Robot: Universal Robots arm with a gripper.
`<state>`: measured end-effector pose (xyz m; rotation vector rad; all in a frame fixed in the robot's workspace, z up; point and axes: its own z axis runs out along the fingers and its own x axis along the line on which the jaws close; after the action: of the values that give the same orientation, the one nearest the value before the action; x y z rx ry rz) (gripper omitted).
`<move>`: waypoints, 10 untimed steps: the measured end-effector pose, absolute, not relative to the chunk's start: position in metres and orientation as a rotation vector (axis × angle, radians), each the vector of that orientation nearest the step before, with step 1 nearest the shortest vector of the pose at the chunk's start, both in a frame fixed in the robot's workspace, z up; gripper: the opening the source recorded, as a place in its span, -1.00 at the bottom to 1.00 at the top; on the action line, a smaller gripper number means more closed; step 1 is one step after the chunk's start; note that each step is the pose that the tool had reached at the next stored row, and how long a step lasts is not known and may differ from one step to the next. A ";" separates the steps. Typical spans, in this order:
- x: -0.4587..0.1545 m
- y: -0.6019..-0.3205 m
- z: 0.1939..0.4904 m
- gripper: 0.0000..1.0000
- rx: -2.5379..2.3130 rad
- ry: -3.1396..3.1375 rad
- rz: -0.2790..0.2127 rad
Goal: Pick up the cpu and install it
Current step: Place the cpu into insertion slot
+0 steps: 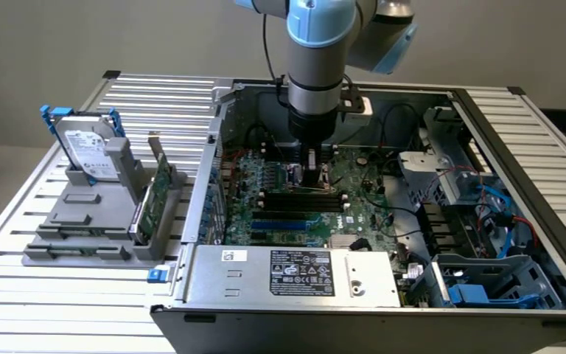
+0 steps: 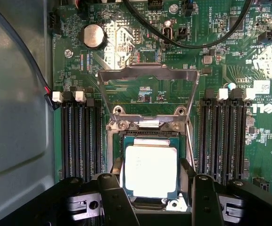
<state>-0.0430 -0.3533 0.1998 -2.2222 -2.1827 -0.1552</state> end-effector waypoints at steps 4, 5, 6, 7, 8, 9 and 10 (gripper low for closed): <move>-0.043 -0.353 0.199 0.09 -2.222 -2.183 -0.155; -0.043 -0.353 0.199 0.09 -2.222 -2.183 -0.155; -0.043 -0.353 0.199 0.09 -2.222 -2.183 -0.155; -0.043 -0.353 0.198 0.09 -2.222 -2.183 -0.155; -0.043 -0.353 0.198 0.09 -2.222 -2.183 -0.155; -0.043 -0.353 0.198 0.09 -2.222 -2.183 -0.155; -0.043 -0.353 0.198 0.09 -2.222 -2.183 -0.155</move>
<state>-0.0430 -0.3533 0.1977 -2.2223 -2.1827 -0.1553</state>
